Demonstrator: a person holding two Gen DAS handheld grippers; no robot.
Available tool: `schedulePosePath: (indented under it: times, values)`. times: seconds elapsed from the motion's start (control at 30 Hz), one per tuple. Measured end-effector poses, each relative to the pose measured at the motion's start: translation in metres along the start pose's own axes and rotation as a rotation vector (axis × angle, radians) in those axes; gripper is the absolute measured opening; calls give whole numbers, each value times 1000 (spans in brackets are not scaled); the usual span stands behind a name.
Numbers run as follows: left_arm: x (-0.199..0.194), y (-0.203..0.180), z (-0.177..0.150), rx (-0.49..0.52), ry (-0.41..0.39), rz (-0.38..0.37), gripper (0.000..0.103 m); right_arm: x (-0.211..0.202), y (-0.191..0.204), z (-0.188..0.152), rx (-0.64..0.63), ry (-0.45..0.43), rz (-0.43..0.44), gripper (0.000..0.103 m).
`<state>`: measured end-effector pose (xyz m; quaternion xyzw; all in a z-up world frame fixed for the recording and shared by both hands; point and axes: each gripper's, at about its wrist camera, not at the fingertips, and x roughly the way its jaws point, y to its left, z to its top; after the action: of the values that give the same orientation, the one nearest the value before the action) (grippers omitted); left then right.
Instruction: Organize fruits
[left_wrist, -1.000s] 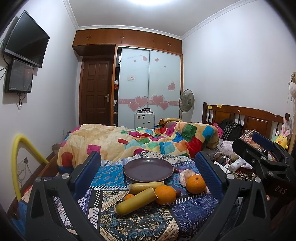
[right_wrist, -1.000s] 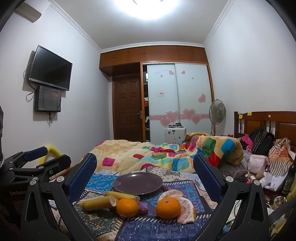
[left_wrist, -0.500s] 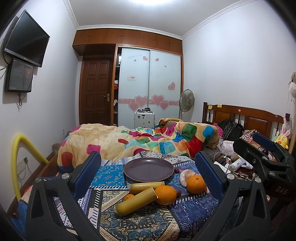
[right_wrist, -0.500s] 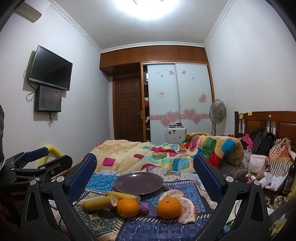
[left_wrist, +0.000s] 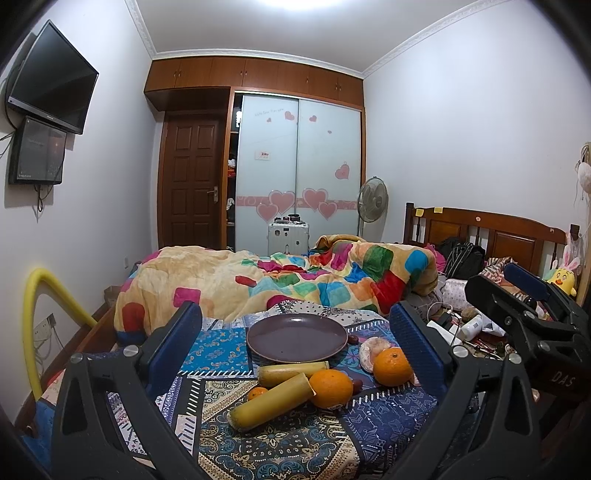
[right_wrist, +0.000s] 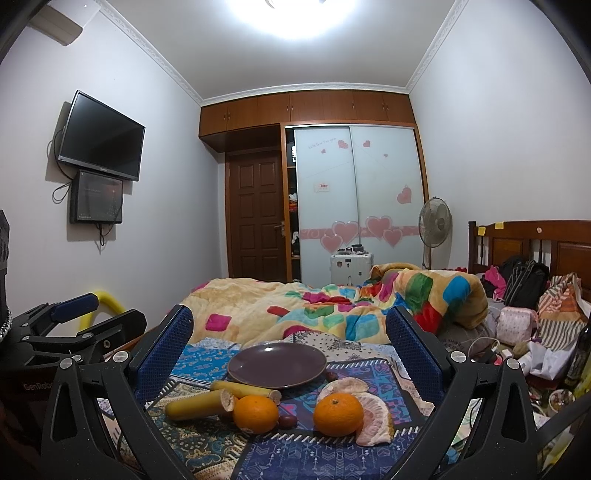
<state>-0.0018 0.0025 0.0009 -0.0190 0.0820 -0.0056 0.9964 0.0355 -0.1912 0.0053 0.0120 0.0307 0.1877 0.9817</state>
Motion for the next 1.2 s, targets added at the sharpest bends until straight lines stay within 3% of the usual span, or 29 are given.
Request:
schedulePosePath:
  times: [0.3,0.57,0.87,1.2]
  values:
    - [1,0,-1,1,2,0,103,4,3,-3,5,7,3,103]
    - [29,7,-17,-2,75,-4,103,18,-5,-15,0,53,-13,103]
    - [80,34,-46,-25,254,33,103,46,-27,-48,-59,211,-60,103]
    - [132,51,-88,-11,474,5,103,75,-54,-79,-110,399,-75,103]
